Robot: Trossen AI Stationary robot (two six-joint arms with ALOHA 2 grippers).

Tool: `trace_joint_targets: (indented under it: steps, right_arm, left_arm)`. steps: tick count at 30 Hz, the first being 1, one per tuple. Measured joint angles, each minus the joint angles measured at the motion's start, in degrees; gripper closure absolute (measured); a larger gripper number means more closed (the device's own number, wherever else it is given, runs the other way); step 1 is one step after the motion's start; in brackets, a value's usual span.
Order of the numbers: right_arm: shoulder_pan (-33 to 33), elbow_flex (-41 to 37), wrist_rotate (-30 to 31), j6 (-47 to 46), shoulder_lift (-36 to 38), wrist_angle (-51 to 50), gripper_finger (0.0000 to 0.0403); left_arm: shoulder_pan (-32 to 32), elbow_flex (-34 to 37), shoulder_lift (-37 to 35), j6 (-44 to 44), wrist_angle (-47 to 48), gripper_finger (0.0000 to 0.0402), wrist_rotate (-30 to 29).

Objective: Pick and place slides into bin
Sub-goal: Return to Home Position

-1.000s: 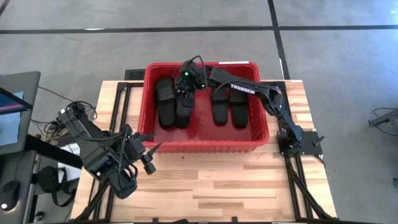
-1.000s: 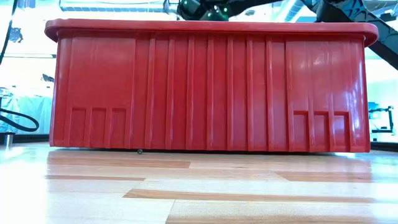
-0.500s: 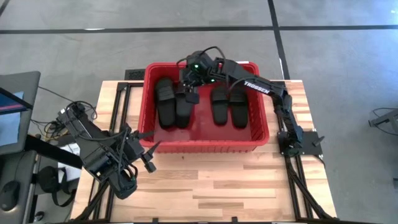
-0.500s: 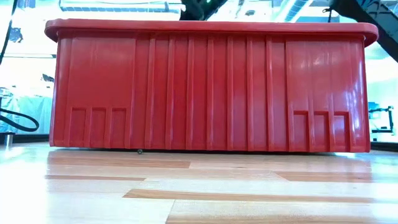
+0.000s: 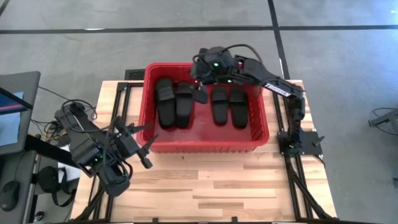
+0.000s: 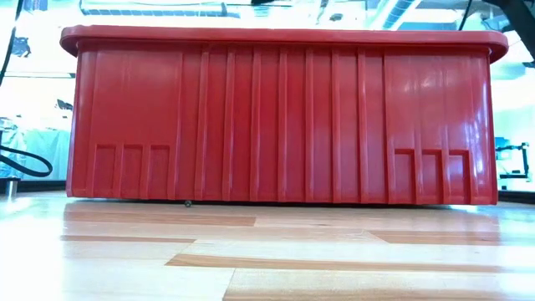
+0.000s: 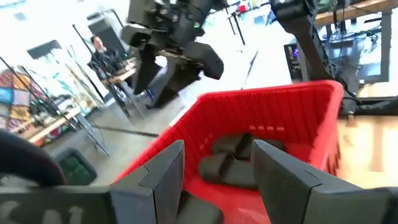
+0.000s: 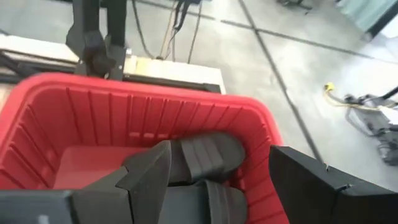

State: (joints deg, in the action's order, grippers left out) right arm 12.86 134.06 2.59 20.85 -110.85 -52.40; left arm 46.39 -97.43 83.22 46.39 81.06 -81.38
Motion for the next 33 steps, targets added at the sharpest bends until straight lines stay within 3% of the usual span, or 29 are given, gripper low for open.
trace_joint_targets:
  steps: [5, 8, 14, 26, 33]
  right_arm:
    - [-1.92, -0.02, 4.45, -2.64, 4.22, 0.57, 0.0147]
    - [-2.67, -0.02, 5.23, -4.71, 6.92, 0.76, 0.0147]
    - [-4.33, -0.02, 5.23, -8.96, 11.93, 0.59, 0.0147]
    - [-9.24, -0.03, 5.2, -12.41, 18.8, 0.56, 0.0147]
    - [-9.48, -0.04, 5.17, -20.91, 21.61, 0.18, 0.0147]
  left_arm:
    - [-0.82, -4.24, -0.02, -5.92, 0.37, 0.0226, -8.12]
    - [-2.33, -7.21, 0.02, -11.25, 0.58, 0.0226, -7.96]
    - [-4.31, -10.19, -0.02, -10.3, 0.46, 0.0226, -7.89]
    - [-4.71, -10.47, -0.02, -17.26, 0.5, 0.0226, -7.6]
    - [-3.98, -10.47, -0.02, -19.07, 0.49, 0.0226, -7.58]
